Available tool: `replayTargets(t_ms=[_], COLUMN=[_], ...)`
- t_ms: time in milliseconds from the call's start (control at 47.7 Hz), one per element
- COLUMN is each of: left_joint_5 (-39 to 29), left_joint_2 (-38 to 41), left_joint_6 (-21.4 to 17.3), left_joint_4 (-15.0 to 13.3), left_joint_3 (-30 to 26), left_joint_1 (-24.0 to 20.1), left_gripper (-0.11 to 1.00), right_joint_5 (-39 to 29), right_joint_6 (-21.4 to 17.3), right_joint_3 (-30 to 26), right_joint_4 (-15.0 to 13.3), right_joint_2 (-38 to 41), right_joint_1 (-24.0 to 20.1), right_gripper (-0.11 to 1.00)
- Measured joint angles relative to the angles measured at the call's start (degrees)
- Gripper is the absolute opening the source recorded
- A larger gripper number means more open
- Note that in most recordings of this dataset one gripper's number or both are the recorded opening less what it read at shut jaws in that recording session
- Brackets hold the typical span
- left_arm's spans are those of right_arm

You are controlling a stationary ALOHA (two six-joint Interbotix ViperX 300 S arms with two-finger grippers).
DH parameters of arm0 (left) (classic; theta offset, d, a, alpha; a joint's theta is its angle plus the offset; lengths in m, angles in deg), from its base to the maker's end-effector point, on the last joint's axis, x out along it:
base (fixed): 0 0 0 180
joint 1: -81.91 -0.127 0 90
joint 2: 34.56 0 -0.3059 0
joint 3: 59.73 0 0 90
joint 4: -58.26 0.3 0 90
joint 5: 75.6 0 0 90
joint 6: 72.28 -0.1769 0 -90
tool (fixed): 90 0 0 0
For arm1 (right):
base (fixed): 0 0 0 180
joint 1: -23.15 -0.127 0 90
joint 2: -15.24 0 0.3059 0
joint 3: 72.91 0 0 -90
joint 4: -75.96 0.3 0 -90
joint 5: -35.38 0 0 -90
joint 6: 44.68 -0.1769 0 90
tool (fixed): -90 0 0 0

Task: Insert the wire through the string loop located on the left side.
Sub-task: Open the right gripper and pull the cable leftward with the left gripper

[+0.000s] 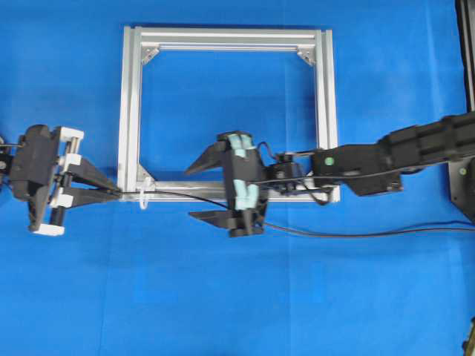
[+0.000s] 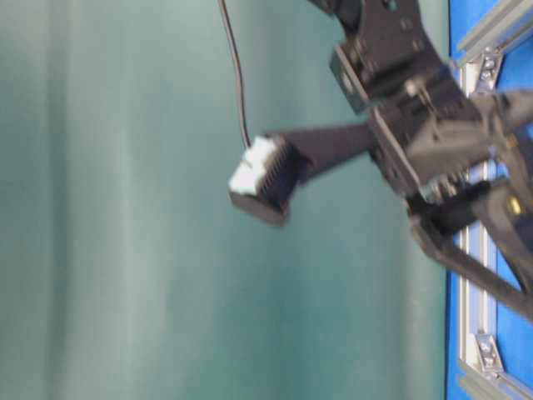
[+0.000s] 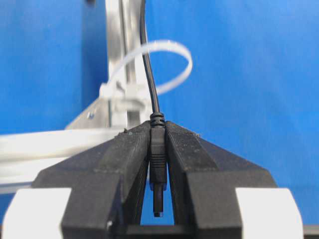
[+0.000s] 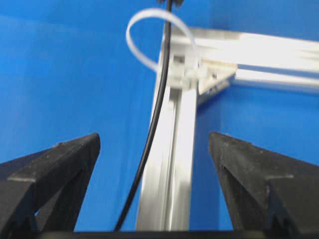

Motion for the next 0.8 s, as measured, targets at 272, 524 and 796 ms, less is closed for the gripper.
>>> replayTargets(t_ms=[272,524,796], left_joint_5=[-10.46,-23.2,-30.23], left_joint_2=[-5.71,-8.96,-12.57], left_joint_6=[2.72,6.42,8.79], left_joint_4=[0.0,0.0,0.0], left_joint_3=[0.44,-1.23,-1.23], left_joint_1=[0.0,0.09,0.09], left_gripper=[0.08,0.08,0.08], right_joint_5=[2.72,2.99,3.08], right_joint_6=[0.0,0.18,0.26], right_joint_3=[3.16,3.16,3.16], right_joint_4=[0.0,0.0,0.0], right_joint_2=[-2.9,-2.99,-2.9], right_joint_1=[-0.26,-0.26,-0.35], right_gripper=[0.9,0.9,0.9])
